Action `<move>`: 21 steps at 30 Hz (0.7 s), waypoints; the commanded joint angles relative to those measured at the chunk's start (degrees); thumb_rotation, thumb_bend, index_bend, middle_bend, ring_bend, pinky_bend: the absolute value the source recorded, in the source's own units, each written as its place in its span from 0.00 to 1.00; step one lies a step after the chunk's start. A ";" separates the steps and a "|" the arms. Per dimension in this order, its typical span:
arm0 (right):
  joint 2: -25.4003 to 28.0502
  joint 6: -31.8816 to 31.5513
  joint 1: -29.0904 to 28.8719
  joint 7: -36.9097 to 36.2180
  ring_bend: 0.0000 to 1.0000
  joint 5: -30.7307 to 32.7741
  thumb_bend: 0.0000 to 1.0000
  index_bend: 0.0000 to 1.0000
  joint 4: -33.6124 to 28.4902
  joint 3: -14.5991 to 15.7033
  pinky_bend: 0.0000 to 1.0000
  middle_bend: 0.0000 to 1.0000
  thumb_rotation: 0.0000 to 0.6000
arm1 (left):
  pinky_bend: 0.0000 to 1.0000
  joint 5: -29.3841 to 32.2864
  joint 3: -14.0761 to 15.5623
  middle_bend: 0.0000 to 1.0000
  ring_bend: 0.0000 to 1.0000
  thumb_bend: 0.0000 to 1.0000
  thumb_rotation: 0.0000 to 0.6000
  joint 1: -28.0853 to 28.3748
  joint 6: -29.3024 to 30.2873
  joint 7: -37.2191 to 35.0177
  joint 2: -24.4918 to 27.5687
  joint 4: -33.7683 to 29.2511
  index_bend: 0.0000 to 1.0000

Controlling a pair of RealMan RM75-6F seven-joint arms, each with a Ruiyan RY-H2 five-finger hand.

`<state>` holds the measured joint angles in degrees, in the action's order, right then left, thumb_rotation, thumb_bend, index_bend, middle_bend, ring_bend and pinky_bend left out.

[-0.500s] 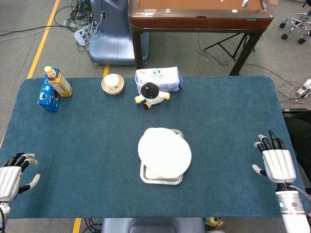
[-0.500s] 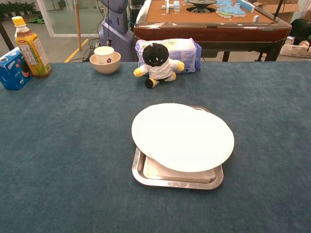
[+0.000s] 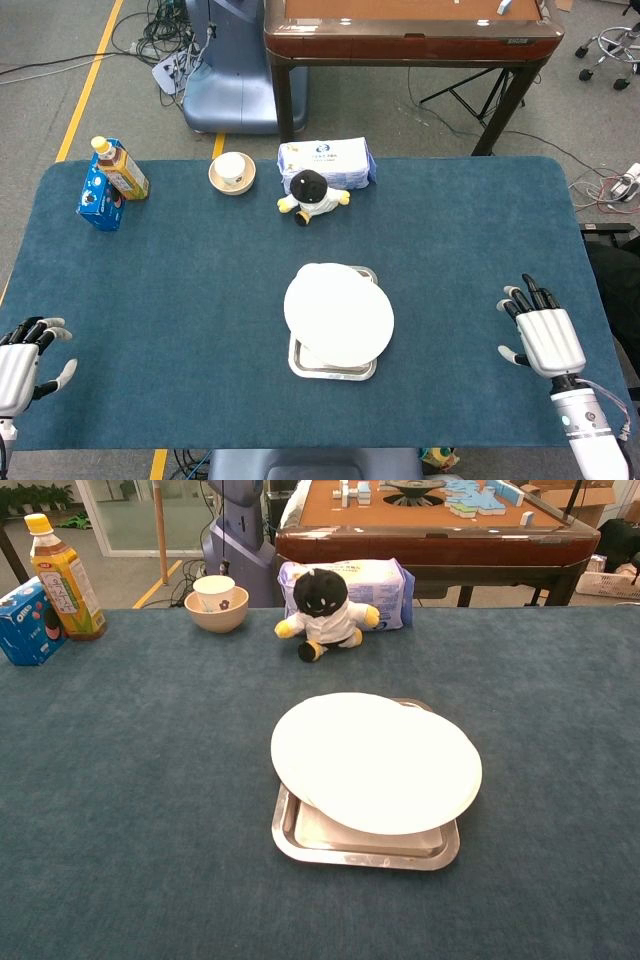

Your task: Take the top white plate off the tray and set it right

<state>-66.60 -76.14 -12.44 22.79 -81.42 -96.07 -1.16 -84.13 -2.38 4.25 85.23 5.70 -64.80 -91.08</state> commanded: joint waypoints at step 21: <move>-10.26 5.25 -12.57 -11.05 0.10 -18.34 0.00 0.37 20.28 0.38 0.18 0.23 1.00 | 0.32 -0.01 -0.04 0.30 0.19 0.27 1.00 -0.30 0.57 0.28 0.12 -0.29 0.42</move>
<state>-75.96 -71.27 -24.30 12.23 -98.86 -76.84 -0.95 -84.15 -2.42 3.96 85.80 5.98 -64.69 -91.36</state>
